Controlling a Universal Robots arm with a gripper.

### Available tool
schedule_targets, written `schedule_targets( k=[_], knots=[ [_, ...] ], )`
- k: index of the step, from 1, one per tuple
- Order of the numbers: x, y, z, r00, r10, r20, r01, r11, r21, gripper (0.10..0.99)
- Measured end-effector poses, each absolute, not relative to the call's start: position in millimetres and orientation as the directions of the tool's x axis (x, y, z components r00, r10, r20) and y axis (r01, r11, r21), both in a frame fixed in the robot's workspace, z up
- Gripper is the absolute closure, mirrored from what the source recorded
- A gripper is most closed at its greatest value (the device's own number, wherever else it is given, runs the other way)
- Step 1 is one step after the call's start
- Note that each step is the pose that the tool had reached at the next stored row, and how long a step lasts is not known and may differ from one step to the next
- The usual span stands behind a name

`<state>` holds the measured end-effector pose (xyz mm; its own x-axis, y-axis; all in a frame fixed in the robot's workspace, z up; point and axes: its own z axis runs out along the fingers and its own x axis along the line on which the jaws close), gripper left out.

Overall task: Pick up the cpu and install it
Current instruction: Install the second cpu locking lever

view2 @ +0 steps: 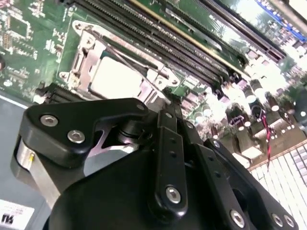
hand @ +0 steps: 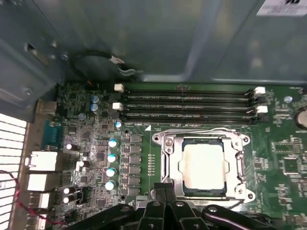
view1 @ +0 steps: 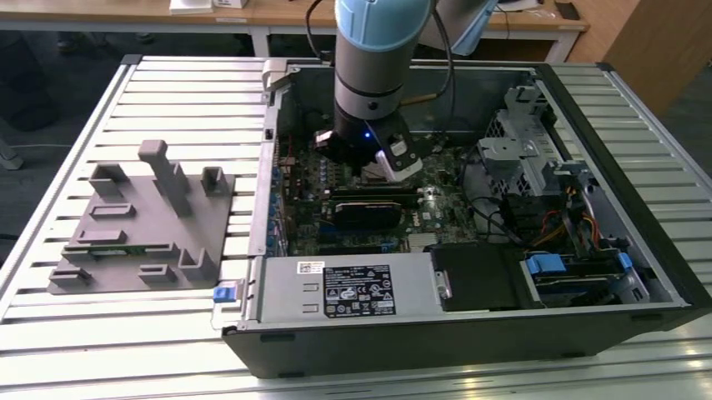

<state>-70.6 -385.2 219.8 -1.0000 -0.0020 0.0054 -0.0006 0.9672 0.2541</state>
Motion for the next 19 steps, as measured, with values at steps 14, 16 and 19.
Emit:
schedule_targets(
  k=[14,16,19],
  knots=[
    [-49.9,-384.8,236.8,-1.000,-0.002,0.012,0.001,0.967,0.254,0.980],
    [-42.8,-384.8,236.7,-1.000,-0.002,0.014,0.002,0.967,0.254,0.980],
    [-36.7,-385.2,236.8,-1.000,-0.002,0.018,0.003,0.967,0.254,0.980]
  ],
)
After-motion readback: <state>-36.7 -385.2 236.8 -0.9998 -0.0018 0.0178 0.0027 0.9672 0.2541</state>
